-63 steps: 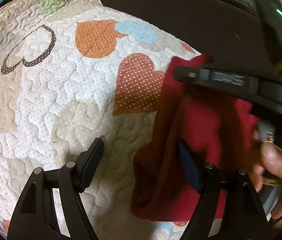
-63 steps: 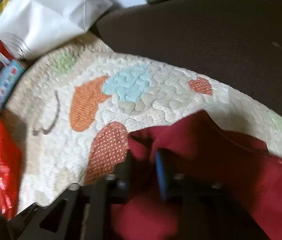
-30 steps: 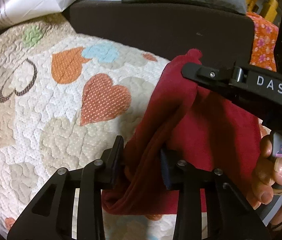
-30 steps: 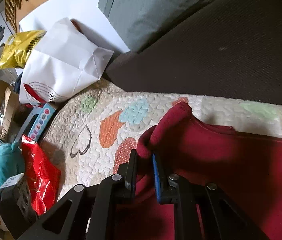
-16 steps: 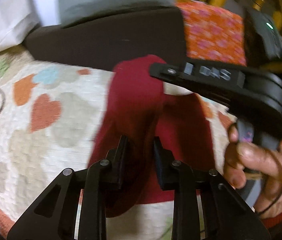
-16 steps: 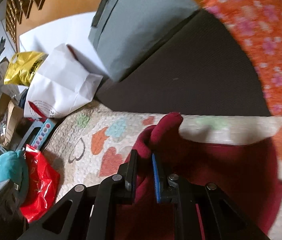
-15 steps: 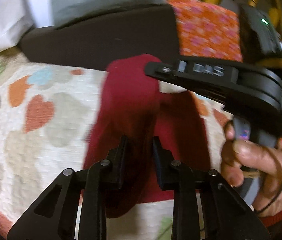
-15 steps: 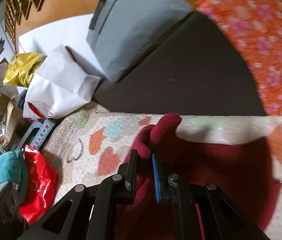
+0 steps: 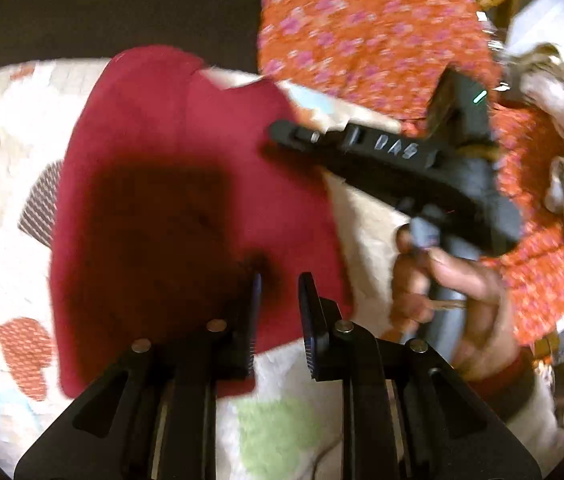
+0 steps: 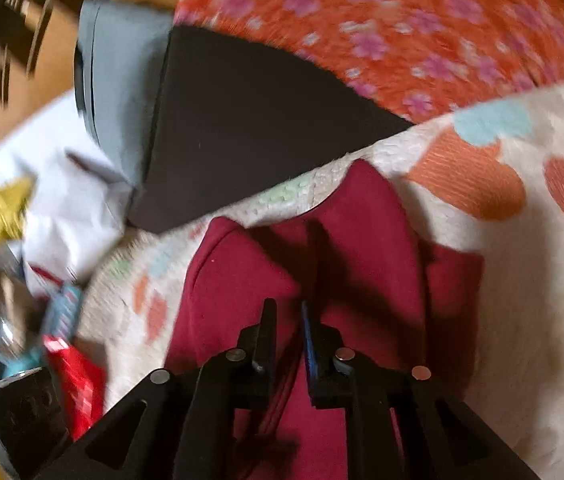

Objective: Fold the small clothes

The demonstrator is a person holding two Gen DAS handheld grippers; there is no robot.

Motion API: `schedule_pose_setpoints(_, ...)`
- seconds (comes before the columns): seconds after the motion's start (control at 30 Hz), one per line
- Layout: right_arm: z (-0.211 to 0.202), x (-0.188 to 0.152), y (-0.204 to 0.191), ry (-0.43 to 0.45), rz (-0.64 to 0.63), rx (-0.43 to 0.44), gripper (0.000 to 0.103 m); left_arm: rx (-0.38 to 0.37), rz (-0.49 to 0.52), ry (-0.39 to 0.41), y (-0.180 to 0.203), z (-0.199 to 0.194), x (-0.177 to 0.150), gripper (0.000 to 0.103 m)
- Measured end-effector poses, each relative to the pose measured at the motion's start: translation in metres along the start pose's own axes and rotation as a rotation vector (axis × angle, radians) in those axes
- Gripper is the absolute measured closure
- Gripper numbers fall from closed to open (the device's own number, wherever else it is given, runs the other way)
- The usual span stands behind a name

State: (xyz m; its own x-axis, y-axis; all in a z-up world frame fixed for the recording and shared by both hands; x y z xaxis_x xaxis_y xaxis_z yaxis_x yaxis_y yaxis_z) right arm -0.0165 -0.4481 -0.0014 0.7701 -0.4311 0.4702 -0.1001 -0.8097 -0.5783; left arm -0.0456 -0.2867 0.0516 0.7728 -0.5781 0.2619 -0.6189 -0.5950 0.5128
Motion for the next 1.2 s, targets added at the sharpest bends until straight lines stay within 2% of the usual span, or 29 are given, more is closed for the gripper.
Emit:
schedule_pose_setpoints(0.03, -0.006, -0.003, 0.002, 0.018, 0.015, 0.034, 0.069, 0.006, 0.02, 0.021, 0.001, -0.011, -0.002, 0.083)
schedule_pose_setpoints(0.07, -0.01, -0.006, 0.003, 0.029, 0.027, 0.058, 0.054, 0.03, 0.04, 0.047, 0.001, -0.025, -0.005, 0.077)
schedule_pose_setpoints(0.13, -0.015, -0.014, -0.001, 0.032, 0.031, 0.117, 0.052, 0.103, 0.05, 0.063, -0.008, -0.035, -0.008, 0.068)
schedule_pose_setpoints(0.17, -0.012, -0.017, -0.006, 0.016, 0.019, 0.128, 0.052, 0.151, 0.039, 0.061, -0.019, -0.036, -0.007, 0.068)
schedule_pose_setpoints(0.27, 0.003, -0.025, -0.021, -0.043, -0.036, 0.091, 0.051, 0.239, -0.033, 0.037, -0.044, -0.028, -0.005, 0.068)
schedule_pose_setpoints(0.3, 0.009, -0.025, -0.023, -0.06, -0.045, 0.073, 0.051, 0.249, -0.077, 0.016, -0.056, -0.022, -0.005, 0.068)
schedule_pose_setpoints(0.37, 0.024, -0.024, -0.025, -0.091, -0.031, 0.055, 0.05, 0.232, -0.097, 0.0, -0.062, -0.017, -0.006, 0.068)
schedule_pose_setpoints(0.47, 0.047, -0.021, -0.033, -0.125, -0.007, 0.088, 0.049, 0.265, -0.066, -0.015, -0.057, -0.009, -0.006, 0.068)
schedule_pose_setpoints(0.53, 0.06, -0.02, -0.035, -0.131, -0.006, 0.059, 0.048, 0.29, -0.04, -0.033, -0.053, -0.002, -0.009, 0.068)
schedule_pose_setpoints(0.57, 0.062, -0.019, -0.036, -0.119, 0.001, 0.047, 0.049, 0.295, -0.039, -0.04, -0.053, 0.002, -0.009, 0.068)
schedule_pose_setpoints(0.63, 0.063, -0.016, -0.037, -0.092, 0.028, 0.057, 0.069, 0.291, -0.049, -0.04, -0.052, 0.005, -0.007, 0.068)
schedule_pose_setpoints(0.67, 0.062, -0.014, -0.037, -0.09, 0.035, 0.064, 0.084, 0.285, -0.054, -0.037, -0.053, 0.002, -0.006, 0.068)
schedule_pose_setpoints(0.73, 0.05, -0.013, -0.042, -0.065, 0.006, 0.06, 0.085, 0.237, -0.072, -0.005, -0.05, -0.009, -0.002, 0.068)
schedule_pose_setpoints(0.8, 0.032, -0.011, -0.054, -0.031, -0.075, 0.023, 0.087, 0.195, -0.078, 0.04, -0.048, -0.022, 0.001, 0.068)
schedule_pose_setpoints(0.87, 0.009, -0.009, -0.065, 0.0, -0.15, -0.013, 0.087, 0.182, -0.078, 0.104, -0.043, -0.037, 0.005, 0.068)
schedule_pose_setpoints(0.93, -0.014, -0.004, -0.068, 0.022, -0.202, -0.066, 0.087, 0.185, -0.083, 0.13, -0.041, -0.04, 0.008, 0.068)
schedule_pose_setpoints(1.07, -0.042, 0.007, -0.047, 0.033, -0.245, -0.241, 0.088, 0.197, -0.078, 0.098, -0.04, -0.027, 0.004, 0.068)
schedule_pose_setpoints(1.2, -0.034, 0.01, -0.007, -0.03, -0.202, -0.334, 0.089, 0.23, -0.027, 0.027, -0.029, 0.008, -0.001, 0.068)
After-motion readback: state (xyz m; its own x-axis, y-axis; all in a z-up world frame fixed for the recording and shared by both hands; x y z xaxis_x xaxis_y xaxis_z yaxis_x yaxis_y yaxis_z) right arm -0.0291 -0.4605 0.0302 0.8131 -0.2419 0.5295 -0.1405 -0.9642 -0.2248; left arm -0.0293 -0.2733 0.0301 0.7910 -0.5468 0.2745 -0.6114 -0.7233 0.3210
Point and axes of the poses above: each gripper's, at about its wrist camera, not at the fingertips, and z roughly the way its jaws point, y to its right, x to its top, the point moved 6 cm from there along z, roughly the way its jaws point, and after that the axes turned 15 degrees about -y, right-handed, at the moved point
